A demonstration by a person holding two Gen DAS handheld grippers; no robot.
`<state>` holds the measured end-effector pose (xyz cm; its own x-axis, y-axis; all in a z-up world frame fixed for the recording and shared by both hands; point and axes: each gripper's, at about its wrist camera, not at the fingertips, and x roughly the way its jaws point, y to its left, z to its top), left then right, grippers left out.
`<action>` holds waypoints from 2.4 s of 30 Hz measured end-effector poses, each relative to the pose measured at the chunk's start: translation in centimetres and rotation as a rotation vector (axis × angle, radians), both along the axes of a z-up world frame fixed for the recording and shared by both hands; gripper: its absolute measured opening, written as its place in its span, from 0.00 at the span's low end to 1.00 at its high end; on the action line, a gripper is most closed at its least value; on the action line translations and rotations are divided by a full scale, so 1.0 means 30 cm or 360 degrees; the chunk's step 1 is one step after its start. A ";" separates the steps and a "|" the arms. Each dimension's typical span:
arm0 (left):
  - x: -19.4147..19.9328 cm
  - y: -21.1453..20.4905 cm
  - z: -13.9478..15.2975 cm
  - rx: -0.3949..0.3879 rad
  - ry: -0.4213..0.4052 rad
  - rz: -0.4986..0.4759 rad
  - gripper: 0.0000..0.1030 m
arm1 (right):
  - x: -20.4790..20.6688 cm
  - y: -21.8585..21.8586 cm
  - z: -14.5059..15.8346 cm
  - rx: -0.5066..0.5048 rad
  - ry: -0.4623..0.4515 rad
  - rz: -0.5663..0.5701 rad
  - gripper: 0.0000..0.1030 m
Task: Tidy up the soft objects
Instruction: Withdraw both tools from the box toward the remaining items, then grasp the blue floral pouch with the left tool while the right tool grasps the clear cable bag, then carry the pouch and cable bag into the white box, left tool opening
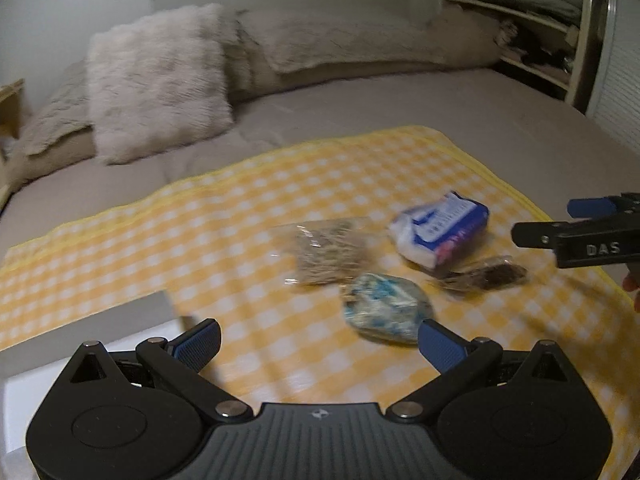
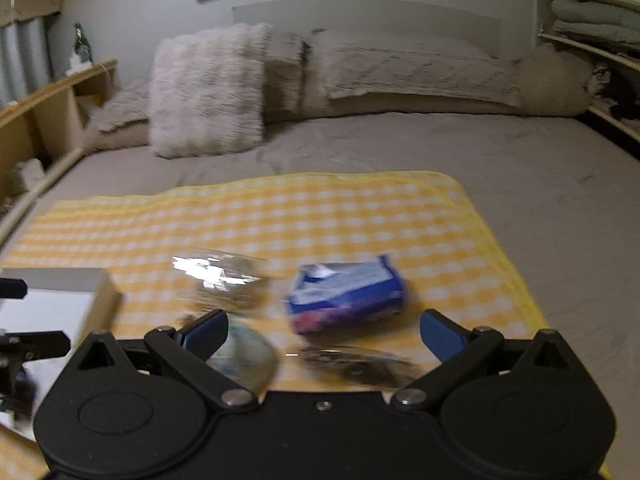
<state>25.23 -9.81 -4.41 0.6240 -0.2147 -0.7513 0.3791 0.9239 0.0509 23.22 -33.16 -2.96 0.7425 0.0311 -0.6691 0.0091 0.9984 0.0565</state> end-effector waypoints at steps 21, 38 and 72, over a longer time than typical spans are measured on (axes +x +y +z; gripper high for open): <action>0.225 -0.237 -0.263 0.0053 0.0126 -0.0104 1.00 | 0.208 -0.203 -0.297 -0.0332 0.0307 -0.0197 1.00; 0.243 -0.284 -0.324 0.0140 0.0240 -0.0225 0.82 | 0.097 -0.198 -0.180 0.0186 0.0420 0.0133 0.98; 0.003 -0.128 0.005 -0.0211 0.0051 0.0018 0.65 | -0.023 -0.082 -0.019 0.0317 0.0266 0.0047 0.13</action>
<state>25.32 -13.64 -4.27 0.6028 -0.3067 -0.7366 0.3682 0.9259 -0.0842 22.53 -35.62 -3.53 0.6190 0.1946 -0.7609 0.0059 0.9676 0.2523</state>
